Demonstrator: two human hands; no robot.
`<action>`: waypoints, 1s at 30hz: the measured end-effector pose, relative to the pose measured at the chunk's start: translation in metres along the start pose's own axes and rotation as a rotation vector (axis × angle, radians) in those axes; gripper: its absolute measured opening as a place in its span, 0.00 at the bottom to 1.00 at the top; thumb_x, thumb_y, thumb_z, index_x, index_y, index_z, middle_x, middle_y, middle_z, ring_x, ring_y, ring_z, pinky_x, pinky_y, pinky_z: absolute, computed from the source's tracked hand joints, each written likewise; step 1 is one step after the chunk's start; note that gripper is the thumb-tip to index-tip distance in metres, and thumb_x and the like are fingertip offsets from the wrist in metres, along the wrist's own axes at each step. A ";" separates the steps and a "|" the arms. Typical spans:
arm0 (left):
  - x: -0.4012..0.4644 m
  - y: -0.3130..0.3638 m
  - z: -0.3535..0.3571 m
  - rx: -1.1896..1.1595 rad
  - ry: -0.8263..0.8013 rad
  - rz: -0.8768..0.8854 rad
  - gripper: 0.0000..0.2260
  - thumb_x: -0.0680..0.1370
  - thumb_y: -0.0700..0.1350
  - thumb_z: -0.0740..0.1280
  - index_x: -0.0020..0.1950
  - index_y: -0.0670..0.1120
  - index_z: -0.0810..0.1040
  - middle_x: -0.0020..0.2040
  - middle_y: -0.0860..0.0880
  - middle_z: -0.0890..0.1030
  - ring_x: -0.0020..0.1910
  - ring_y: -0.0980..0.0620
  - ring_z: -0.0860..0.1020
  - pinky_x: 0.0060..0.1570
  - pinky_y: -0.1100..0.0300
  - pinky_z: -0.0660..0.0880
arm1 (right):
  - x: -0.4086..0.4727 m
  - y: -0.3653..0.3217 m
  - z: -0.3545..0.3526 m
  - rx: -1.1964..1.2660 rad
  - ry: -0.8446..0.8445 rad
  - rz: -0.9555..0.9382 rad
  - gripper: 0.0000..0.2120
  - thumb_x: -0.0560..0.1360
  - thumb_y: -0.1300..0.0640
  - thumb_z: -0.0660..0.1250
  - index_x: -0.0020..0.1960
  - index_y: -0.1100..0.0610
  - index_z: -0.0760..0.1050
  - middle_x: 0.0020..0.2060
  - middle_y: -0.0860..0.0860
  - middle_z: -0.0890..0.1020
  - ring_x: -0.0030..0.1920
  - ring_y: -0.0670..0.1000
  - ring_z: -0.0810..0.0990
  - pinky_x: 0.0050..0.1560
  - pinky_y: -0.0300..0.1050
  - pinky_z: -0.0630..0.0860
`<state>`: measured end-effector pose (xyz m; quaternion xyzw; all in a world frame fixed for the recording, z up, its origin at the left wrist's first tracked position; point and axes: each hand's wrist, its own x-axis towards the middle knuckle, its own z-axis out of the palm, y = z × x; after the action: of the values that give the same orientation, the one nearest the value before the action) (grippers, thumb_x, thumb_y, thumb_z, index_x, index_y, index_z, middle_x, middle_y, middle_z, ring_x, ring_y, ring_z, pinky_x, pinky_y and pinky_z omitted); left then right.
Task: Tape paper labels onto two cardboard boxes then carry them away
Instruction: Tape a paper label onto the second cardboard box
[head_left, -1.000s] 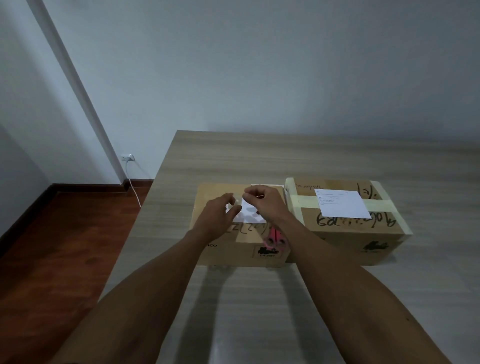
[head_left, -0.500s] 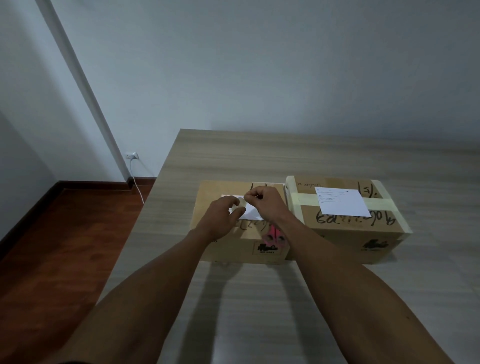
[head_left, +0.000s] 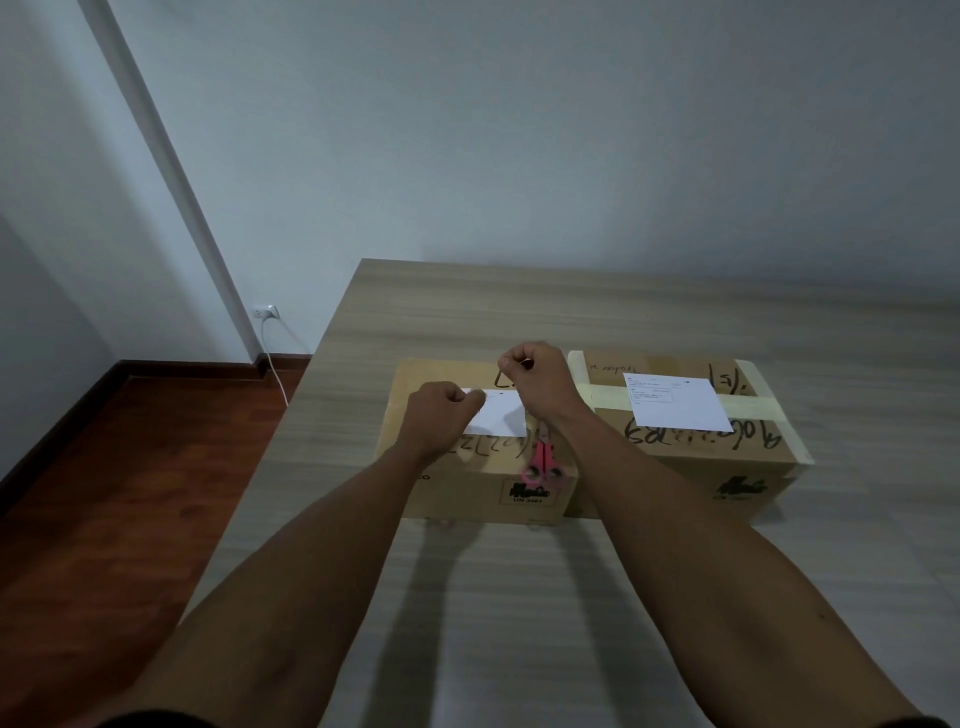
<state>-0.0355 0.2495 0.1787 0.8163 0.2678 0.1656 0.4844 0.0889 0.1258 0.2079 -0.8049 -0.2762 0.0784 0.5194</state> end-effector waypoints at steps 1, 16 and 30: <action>-0.001 0.000 0.001 0.002 0.003 -0.019 0.23 0.78 0.54 0.70 0.30 0.41 0.71 0.30 0.47 0.76 0.32 0.51 0.74 0.36 0.56 0.69 | 0.000 0.000 -0.002 0.002 0.010 0.000 0.07 0.80 0.63 0.69 0.44 0.63 0.82 0.38 0.49 0.81 0.36 0.43 0.77 0.39 0.34 0.73; -0.008 0.009 -0.002 -0.209 -0.243 -0.109 0.26 0.76 0.50 0.74 0.72 0.55 0.69 0.51 0.42 0.81 0.37 0.48 0.79 0.37 0.56 0.78 | 0.002 -0.017 -0.022 -0.087 -0.125 -0.059 0.05 0.77 0.62 0.73 0.46 0.65 0.84 0.42 0.47 0.81 0.39 0.44 0.80 0.36 0.31 0.73; -0.008 0.026 -0.001 -0.310 -0.326 -0.117 0.23 0.81 0.45 0.70 0.74 0.58 0.70 0.58 0.42 0.80 0.42 0.48 0.81 0.42 0.53 0.76 | 0.005 -0.019 -0.024 -0.083 -0.055 -0.106 0.03 0.76 0.59 0.75 0.46 0.59 0.86 0.40 0.43 0.83 0.42 0.45 0.81 0.49 0.44 0.78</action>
<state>-0.0353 0.2347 0.2020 0.7312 0.2042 0.0424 0.6495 0.0960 0.1154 0.2357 -0.8075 -0.3359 0.0612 0.4810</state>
